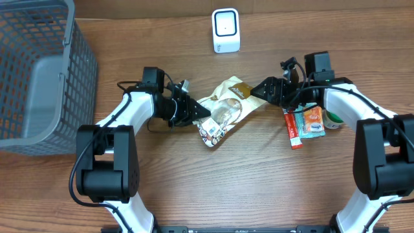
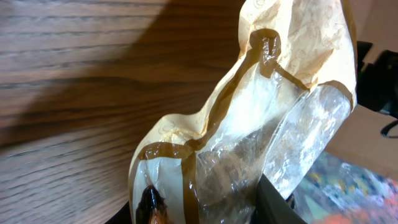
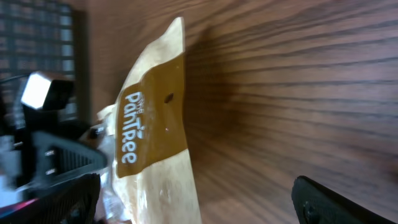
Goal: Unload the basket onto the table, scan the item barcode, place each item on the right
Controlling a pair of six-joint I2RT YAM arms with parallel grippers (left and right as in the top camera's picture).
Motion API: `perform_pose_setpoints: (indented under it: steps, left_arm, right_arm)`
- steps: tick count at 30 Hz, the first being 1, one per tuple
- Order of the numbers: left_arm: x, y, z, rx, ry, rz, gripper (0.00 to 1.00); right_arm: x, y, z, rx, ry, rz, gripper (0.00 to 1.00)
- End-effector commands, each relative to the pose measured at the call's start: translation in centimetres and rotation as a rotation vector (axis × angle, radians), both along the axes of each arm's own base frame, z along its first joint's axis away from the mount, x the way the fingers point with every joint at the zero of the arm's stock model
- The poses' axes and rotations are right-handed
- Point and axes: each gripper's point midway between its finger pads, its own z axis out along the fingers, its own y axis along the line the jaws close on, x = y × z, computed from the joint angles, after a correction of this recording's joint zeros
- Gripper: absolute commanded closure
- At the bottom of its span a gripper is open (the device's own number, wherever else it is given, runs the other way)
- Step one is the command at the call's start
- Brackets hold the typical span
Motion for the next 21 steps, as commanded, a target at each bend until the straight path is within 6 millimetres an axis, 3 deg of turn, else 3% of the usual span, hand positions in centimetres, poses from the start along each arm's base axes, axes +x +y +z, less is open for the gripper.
perform_pose_setpoints:
  steps: [1,12,21]
  left_arm:
    - [0.8,-0.6,1.7,-0.061,-0.059,-0.043,0.84]
    - [0.7,-0.5,1.9,-0.055,-0.064,-0.056,0.85]
    - [0.7,-0.6,1.9,-0.053,-0.101,-0.089,0.84]
  right_arm:
    - [-1.3,1.7,2.5,0.163,0.005,0.086,0.00]
    - [-3.4,5.3,3.0,0.193,0.017,0.191,0.00]
    - [-3.8,7.8,1.0,0.041,-0.043,0.211,0.00]
